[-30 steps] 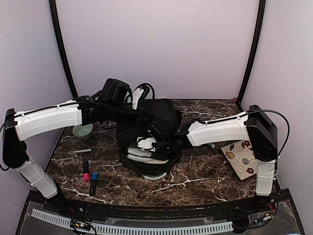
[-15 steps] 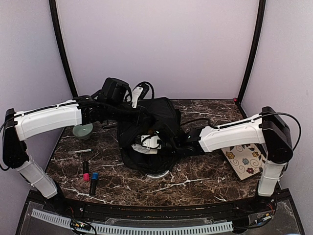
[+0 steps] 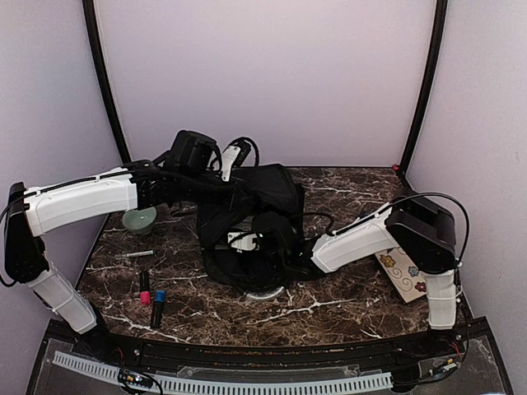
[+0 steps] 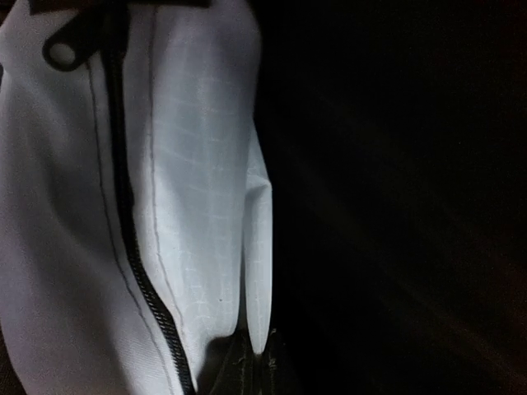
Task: Pack the student bag
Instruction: Adjust the pencil case in the largest pocket of the bag.
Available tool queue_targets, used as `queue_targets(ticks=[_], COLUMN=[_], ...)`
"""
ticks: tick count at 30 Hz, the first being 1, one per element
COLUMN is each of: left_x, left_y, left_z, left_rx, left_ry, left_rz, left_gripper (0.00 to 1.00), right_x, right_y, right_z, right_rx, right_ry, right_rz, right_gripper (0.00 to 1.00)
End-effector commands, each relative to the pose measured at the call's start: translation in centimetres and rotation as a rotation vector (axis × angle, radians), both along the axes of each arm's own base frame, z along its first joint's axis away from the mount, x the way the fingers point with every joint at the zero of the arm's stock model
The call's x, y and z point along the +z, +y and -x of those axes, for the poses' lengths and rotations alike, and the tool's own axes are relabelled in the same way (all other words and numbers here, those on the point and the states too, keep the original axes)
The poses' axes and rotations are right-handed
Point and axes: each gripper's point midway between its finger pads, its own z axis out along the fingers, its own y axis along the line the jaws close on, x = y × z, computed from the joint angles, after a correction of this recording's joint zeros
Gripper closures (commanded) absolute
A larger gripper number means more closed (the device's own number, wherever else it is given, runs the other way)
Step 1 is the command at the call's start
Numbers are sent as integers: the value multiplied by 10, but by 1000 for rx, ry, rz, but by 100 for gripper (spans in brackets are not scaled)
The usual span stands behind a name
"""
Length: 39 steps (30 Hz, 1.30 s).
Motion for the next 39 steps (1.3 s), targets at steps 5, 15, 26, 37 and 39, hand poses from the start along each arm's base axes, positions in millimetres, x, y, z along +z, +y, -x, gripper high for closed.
queue_targets(ticks=[5,15,26,37,39], left_x=[53,49,10,8,9], left_y=[1,2,6,7,7], left_z=[2,1,9,7,7], left_rx=[-7,-6,-23,-25,-27], left_ry=[-99,-97,-11,-4,-5], left_rz=[127,122,76,80,81], left_gripper=[100,100,100,100,100], right_x=[-12,-58,4,-13,-15], right_y=[13,-27,-55,-8,-4], right_z=[27,39,54,129,133], right_rx=[96,58,60,272,287], right_ry=[108,287,290,798,826], right_rz=[-70,261,267,-101,-112], right_gripper=[100,100,100,2,0])
